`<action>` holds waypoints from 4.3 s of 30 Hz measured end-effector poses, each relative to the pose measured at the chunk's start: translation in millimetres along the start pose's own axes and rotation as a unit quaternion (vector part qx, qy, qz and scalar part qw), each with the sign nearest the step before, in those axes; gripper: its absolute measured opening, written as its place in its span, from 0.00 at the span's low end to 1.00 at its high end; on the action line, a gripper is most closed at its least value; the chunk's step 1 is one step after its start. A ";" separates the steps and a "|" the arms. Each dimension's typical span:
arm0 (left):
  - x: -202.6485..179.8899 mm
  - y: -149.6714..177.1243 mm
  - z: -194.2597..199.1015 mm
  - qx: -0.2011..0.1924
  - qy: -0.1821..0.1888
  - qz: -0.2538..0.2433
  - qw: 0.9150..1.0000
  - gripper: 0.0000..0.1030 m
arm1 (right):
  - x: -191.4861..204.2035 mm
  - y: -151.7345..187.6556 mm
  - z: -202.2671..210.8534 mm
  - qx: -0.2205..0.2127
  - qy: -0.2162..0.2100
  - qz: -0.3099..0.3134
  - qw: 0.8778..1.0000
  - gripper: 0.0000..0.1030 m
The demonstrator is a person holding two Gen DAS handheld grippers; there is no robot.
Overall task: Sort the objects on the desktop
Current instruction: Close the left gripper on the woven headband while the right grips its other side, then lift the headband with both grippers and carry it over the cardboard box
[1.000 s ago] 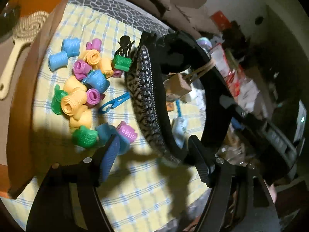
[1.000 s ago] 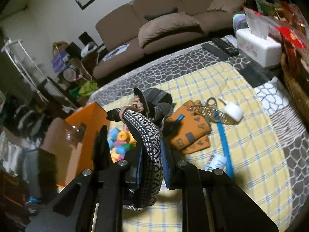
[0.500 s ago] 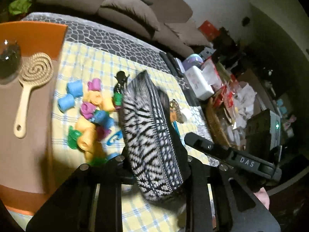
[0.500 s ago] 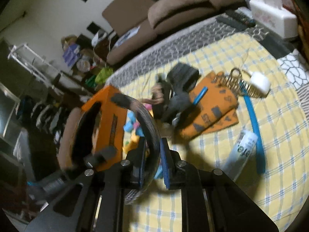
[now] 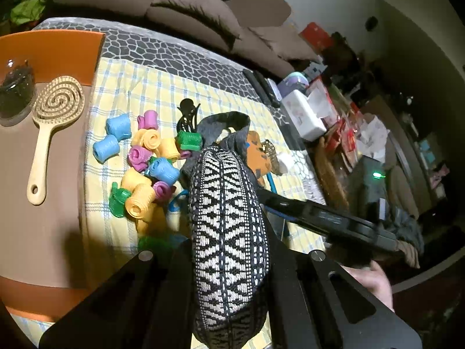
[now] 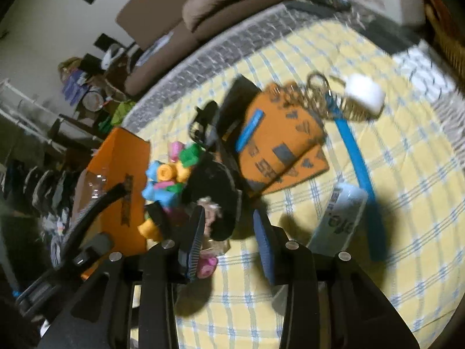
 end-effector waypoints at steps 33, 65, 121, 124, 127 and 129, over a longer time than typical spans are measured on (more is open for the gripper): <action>-51.7 55.2 -16.3 0.143 0.147 -0.027 0.978 0.01 | 42.6 -18.1 12.8 -0.062 -0.206 -0.064 0.974 0.10; 7.7 -4.8 52.9 0.039 0.242 0.093 0.965 0.01 | 4.0 -19.8 23.7 -0.049 -0.045 -0.068 0.995 0.53; 109.4 -86.1 150.8 -0.098 0.406 0.199 0.887 0.01 | 246.0 107.7 -45.9 0.151 -0.328 0.056 0.931 0.60; 102.8 -84.7 148.9 -0.089 0.422 0.199 0.880 0.01 | 240.8 100.5 -43.7 0.139 -0.335 0.045 0.931 0.64; 91.9 -81.9 146.9 -0.078 0.436 0.195 0.875 0.01 | 241.8 94.3 -41.4 0.136 -0.343 0.037 0.929 0.70; 86.5 -80.0 144.8 -0.070 0.451 0.198 0.867 0.01 | 242.4 92.2 -41.3 0.135 -0.346 0.036 0.928 0.73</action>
Point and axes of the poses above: each gripper's, at about its wrist camera, not at the fingertips, and z roughly against the way its jaws point, x to its left, y to its underside, the point moved 2 cm from there along -z, roughly the way its jaws point, and after that the axes turned 10 degrees about -x, right-handed, at the moved point
